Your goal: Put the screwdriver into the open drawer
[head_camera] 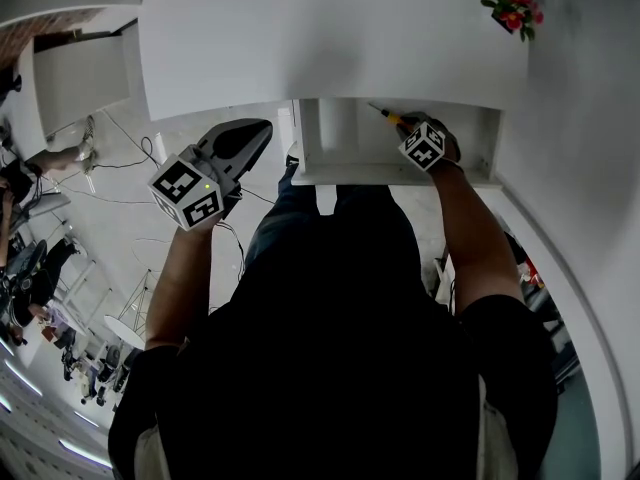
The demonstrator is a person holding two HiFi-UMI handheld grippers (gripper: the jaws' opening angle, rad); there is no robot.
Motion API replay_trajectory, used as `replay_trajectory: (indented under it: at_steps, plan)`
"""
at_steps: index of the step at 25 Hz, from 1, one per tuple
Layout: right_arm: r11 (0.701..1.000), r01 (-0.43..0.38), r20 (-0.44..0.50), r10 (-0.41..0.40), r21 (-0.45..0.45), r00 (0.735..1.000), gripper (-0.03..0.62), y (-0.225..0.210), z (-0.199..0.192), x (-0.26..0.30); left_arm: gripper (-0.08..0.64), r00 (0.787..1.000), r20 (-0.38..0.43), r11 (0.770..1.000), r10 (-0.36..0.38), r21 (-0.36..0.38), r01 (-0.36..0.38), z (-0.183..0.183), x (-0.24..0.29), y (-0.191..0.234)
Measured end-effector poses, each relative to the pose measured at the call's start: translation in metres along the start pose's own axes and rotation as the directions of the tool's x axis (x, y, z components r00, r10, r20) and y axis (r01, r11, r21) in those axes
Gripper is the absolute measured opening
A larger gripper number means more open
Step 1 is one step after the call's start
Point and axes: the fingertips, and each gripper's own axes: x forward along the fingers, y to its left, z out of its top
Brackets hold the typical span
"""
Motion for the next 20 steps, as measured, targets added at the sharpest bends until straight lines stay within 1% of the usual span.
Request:
replay_trajectory:
  at_steps: [8,20]
  plan:
    - [1.0,0.011,0.01,-0.011,-0.01,1.0,0.081,0.0004,0.0023,0.0029,0.015,1.0,-0.009,1.0,-0.004,-0.011,0.004,-0.0062,0.0004,0.0054]
    - [1.0,0.019,0.01,-0.018,-0.019,1.0,0.081,-0.0035,0.009,0.0034,0.015,1.0,0.0,1.0,-0.009,-0.012,0.009,-0.0024,0.002,0.007]
